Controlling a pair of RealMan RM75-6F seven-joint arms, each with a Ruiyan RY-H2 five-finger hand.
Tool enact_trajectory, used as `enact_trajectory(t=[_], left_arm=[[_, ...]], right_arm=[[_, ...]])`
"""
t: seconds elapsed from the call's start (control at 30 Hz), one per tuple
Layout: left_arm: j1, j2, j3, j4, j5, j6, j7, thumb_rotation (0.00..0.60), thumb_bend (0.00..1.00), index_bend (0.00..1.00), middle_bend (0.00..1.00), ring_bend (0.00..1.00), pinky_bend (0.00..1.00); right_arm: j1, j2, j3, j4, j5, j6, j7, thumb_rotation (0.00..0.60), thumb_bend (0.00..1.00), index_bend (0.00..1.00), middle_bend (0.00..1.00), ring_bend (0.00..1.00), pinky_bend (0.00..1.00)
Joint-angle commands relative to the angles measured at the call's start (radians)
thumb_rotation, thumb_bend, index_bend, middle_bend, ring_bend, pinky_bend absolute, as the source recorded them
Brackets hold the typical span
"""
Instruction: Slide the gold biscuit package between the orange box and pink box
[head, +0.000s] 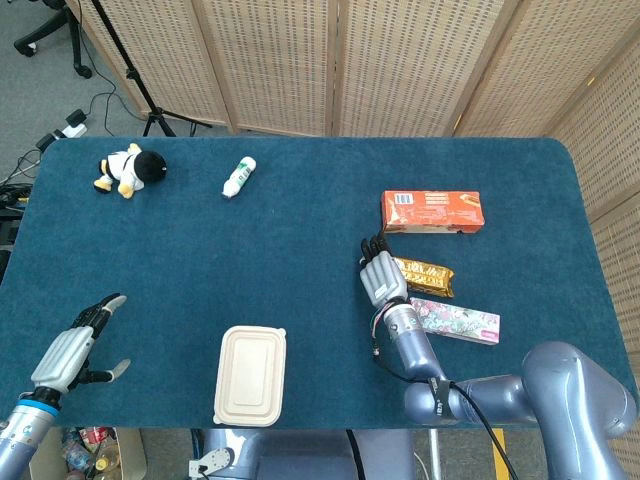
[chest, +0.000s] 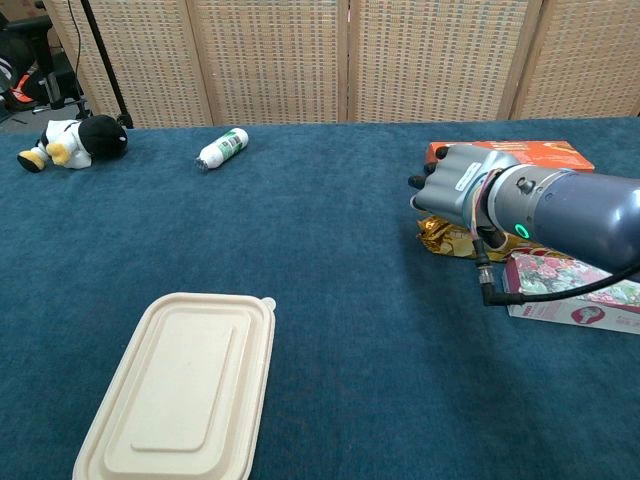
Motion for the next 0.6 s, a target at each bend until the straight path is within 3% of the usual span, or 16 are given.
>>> enact_trajectory(t=[0.03,0.33,0.6], left_arm=[[0.000,0.000,0.000,-0.001,-0.001,0.000,0.002,0.600,0.29,0.00,0.00,0.00,0.00],[0.001,0.002,-0.001,-0.002,0.000,0.003,-0.008,0.600,0.29,0.00,0.00,0.00,0.00],[0.003,0.001,0.001,0.002,0.001,0.004,-0.009,0.600,0.29,0.00,0.00,0.00,0.00]], right_arm=[[0.012,0.002,0.017,-0.013,-0.001,0.008,-0.004,0.600,0.31,0.17,0.00,0.00,0.00],[0.050,-0.027,0.052,-0.034,0.015,0.031,-0.035,0.600,0.31,0.17,0.00,0.00,0.00],[0.070,-0.078,0.069,0.041,-0.035,0.001,-0.002,0.600,0.31,0.17,0.00,0.00,0.00]])
